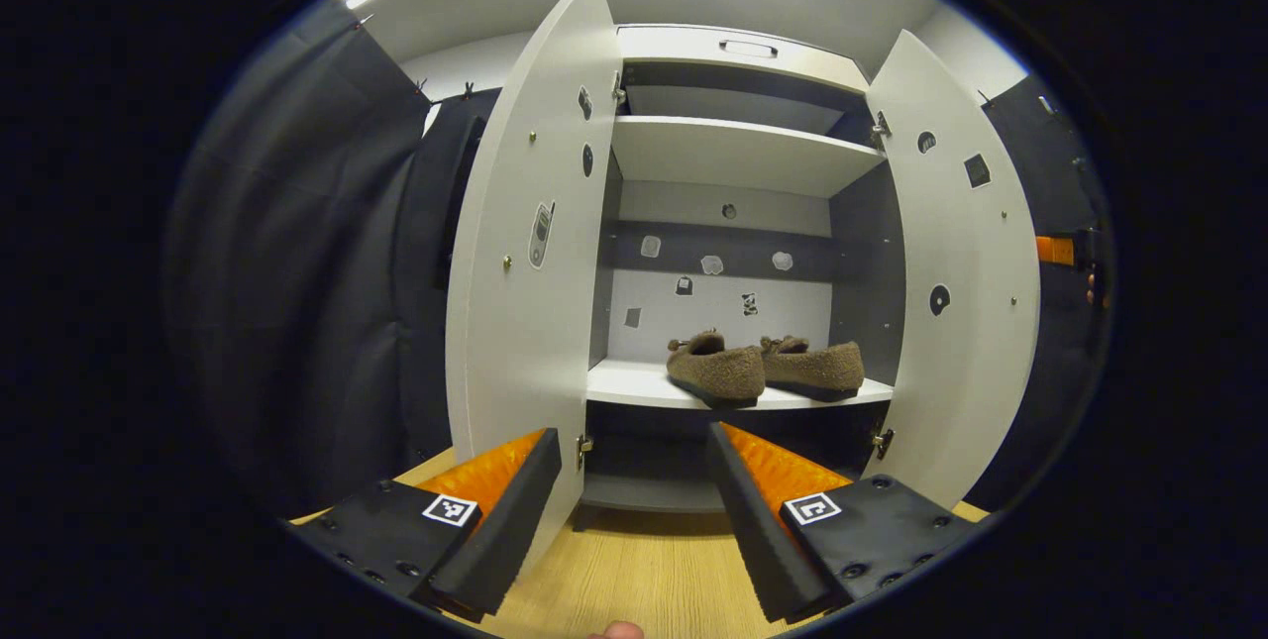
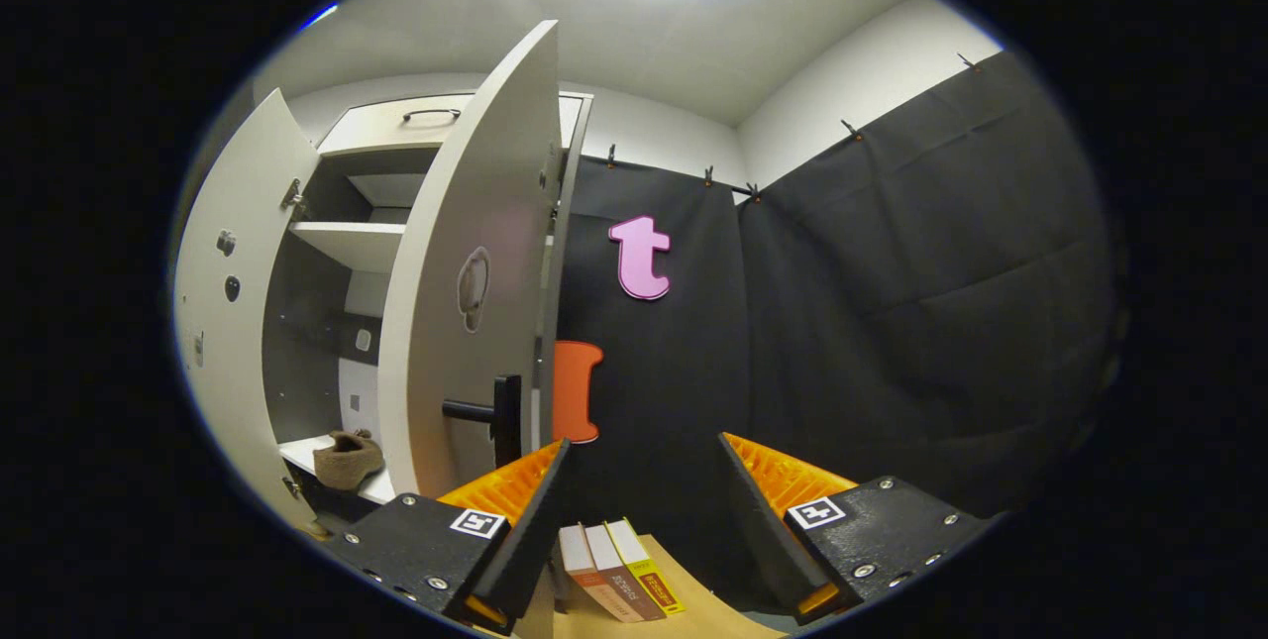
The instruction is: Grab one shoe with the right hand and put it into the shoe cabinet, grab the other shoe with the left hand and put it into the shoe cabinet; then close the right door with the right hand and the left door with the left hand.
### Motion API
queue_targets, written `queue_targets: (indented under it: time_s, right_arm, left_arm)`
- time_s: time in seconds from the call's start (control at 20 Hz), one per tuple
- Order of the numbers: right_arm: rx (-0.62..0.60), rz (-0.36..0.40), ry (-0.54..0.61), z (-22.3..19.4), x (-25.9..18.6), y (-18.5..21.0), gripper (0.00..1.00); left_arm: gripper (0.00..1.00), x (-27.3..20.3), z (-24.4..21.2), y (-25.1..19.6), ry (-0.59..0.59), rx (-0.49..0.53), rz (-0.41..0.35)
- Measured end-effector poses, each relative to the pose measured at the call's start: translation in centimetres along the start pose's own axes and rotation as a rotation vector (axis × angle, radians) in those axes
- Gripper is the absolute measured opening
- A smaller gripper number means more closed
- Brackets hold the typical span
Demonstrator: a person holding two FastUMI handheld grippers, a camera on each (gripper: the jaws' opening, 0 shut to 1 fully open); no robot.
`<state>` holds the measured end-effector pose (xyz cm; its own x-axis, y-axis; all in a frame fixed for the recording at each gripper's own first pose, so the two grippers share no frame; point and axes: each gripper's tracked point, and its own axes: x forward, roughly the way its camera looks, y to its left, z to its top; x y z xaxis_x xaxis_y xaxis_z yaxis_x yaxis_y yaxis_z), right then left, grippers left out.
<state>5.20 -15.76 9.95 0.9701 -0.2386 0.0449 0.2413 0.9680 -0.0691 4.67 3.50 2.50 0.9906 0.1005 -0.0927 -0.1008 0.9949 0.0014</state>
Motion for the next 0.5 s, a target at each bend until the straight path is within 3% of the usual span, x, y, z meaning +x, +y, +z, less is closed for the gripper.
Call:
queue_targets:
  time_s: [0.5]
  right_arm:
    - [0.05,0.218,-0.003,0.4,0.3,11.6,0.89]
  left_arm:
    - [0.96,0.1,0.2,1.6,-0.012,0.017,0.006]
